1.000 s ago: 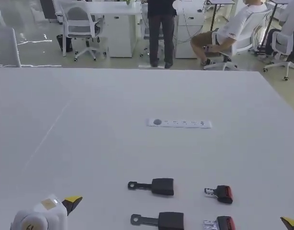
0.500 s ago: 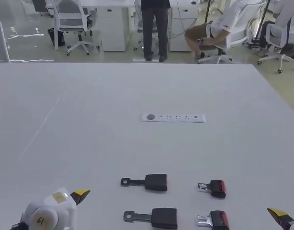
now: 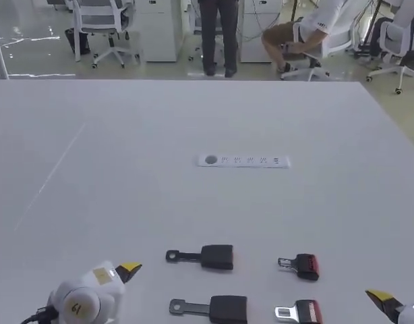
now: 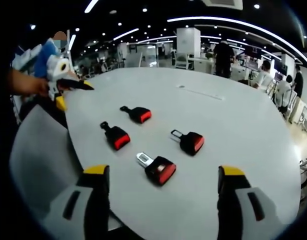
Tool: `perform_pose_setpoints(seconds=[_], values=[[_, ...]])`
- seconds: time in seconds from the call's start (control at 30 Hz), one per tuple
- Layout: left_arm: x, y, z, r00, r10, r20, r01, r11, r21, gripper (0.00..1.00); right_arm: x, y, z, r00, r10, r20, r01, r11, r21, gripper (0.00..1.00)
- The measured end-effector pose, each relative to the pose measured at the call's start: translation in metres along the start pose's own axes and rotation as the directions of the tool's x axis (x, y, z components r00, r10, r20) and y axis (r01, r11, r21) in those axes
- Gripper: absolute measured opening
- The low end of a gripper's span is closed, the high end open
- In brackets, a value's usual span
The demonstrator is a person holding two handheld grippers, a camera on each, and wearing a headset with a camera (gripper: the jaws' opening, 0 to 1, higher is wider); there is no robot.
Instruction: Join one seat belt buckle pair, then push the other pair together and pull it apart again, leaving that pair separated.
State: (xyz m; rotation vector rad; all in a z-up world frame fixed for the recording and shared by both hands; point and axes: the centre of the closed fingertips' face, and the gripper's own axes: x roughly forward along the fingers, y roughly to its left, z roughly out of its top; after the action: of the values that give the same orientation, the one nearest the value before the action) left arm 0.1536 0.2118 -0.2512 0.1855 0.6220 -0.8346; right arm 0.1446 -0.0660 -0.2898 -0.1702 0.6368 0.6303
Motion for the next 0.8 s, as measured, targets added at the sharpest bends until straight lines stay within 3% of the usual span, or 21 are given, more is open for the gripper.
perform_pose_setpoints(seconds=[0.37, 0.8], values=[[0.021, -0.006, -0.005, 0.9973, -0.061, -0.040, 0.064, 0.996, 0.055, 1.00, 0.018, 0.001, -0.006, 0.9953, 0.077, -0.059, -0.079, 0.996, -0.035, 0.91], [0.043, -0.007, -0.011, 0.9886, -0.127, -0.081, 0.135, 0.986, 0.097, 0.98, 0.035, 0.007, -0.013, 0.9776, 0.176, -0.116, -0.184, 0.981, -0.063, 0.87]])
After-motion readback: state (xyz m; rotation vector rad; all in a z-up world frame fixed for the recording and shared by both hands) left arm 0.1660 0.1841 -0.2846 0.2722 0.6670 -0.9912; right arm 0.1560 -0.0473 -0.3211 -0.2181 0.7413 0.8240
